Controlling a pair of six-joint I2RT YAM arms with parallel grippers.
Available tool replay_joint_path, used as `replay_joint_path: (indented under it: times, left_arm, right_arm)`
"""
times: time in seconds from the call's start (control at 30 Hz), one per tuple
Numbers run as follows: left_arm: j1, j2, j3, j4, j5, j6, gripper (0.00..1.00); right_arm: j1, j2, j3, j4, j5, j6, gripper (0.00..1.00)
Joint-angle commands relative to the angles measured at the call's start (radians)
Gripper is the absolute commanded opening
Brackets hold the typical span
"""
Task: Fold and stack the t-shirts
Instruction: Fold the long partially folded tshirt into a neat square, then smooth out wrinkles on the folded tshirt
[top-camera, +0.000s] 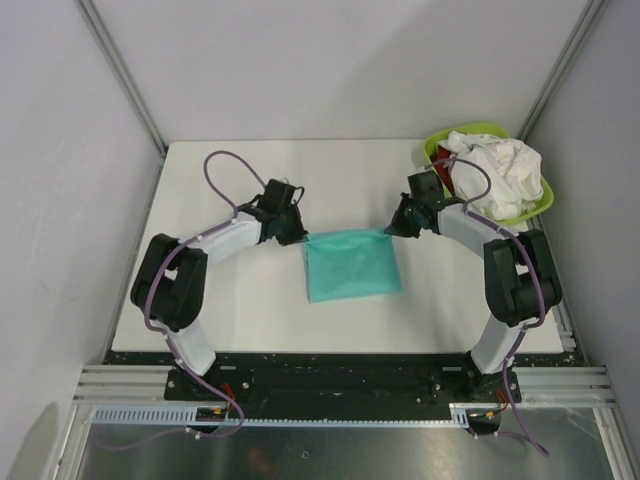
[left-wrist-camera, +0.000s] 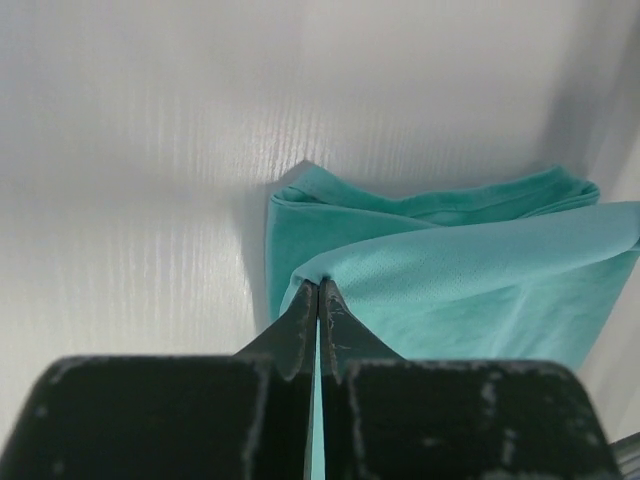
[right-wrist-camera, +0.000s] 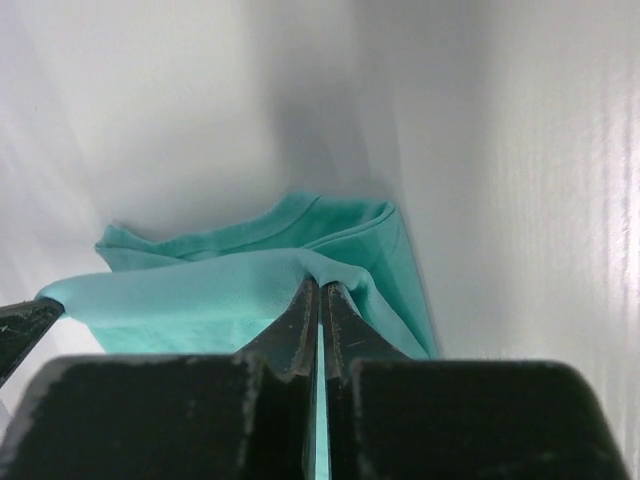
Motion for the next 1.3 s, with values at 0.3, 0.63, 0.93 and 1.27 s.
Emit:
replay_joint_path:
  times: [0.3, 0.63, 0.93, 1.27]
  left_arm:
    - [0.077, 0.196, 0.241, 0.063, -0.007, 0.094, 0.50]
    - [0.052, 0.036, 0.152, 0.065, 0.027, 0.107, 0.29]
    - [-0.020, 0.103, 0.122, 0.066, 0.080, 0.057, 0.00]
    - [0.009, 0.257, 0.284, 0.048, 0.063, 0.098, 0.00]
  right_arm:
    - [-0.114, 0.182, 0.203, 0.053, -0.064, -0.099, 0.43]
    - [-0.034, 0.055, 0.249, -0.096, 0.038, -0.165, 0.22]
    - [0.020, 0.117, 0.248, -0.102, 0.022, -0.179, 0.15]
    - [-0.005, 0.207, 0.275, -0.075, -0.002, -0.208, 0.15]
